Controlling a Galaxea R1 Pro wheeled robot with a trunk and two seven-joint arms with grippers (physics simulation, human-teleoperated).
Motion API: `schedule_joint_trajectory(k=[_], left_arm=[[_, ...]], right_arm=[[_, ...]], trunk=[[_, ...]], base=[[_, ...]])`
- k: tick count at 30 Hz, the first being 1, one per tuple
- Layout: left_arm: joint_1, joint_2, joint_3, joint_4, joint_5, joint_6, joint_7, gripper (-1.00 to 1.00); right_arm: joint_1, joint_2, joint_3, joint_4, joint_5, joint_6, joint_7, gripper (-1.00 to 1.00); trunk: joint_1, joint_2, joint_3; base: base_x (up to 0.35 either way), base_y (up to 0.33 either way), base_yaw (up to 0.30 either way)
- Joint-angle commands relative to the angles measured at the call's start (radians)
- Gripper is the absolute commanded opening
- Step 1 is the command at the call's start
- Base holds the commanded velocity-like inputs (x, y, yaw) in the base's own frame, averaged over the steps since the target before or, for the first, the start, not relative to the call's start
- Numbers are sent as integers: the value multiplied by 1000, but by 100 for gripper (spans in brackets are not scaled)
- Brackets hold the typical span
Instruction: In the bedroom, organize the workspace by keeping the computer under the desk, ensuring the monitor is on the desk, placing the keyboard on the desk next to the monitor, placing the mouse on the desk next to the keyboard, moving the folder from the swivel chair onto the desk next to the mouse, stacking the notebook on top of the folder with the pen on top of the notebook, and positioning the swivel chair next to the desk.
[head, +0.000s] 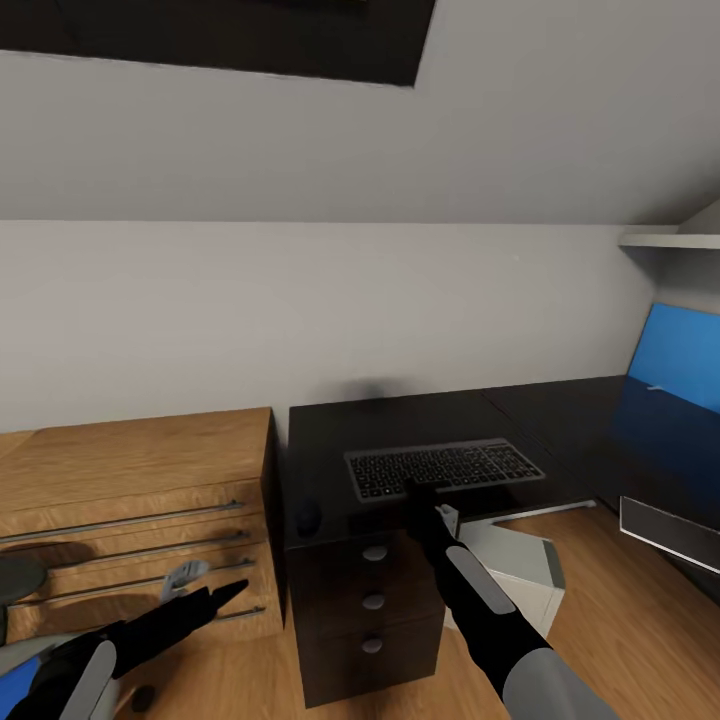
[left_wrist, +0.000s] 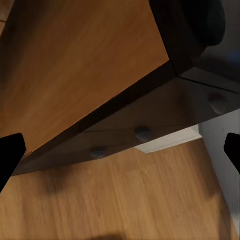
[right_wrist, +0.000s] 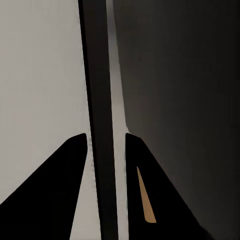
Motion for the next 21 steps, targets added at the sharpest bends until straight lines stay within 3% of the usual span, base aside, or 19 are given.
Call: schedule_joint_trajectory(k=[1,3,4,17,21], left_arm=[[-1,-1,7,0,5,7,-1,100],[-1,-2,18,0,5,8,-1,100],[-1,-2,51,0,5,8,-1,100],[-1,-2,89,0,5,9,0,100],[-1,-2,92,0,5,9,0,100]], right_arm=[[-1,-1,5,0,-10,-7,0,-100],[-1,0,5,-1,-10,-7,-12,-100],[-1,0,5,-2,-10,-7,-64,-100],[-1,1,4,0,-10,-20,-76,-100],[-1,3,5,3,-10,-102,-75,-100]], trunk=[[0,-1,-1],[0,-1,-1],[0,-1,-1],[0,-1,-1],[0,-1,-1]], base=[[2,0,0],[1,0,0],[0,0,0],[0,0,0],[0,0,0]])
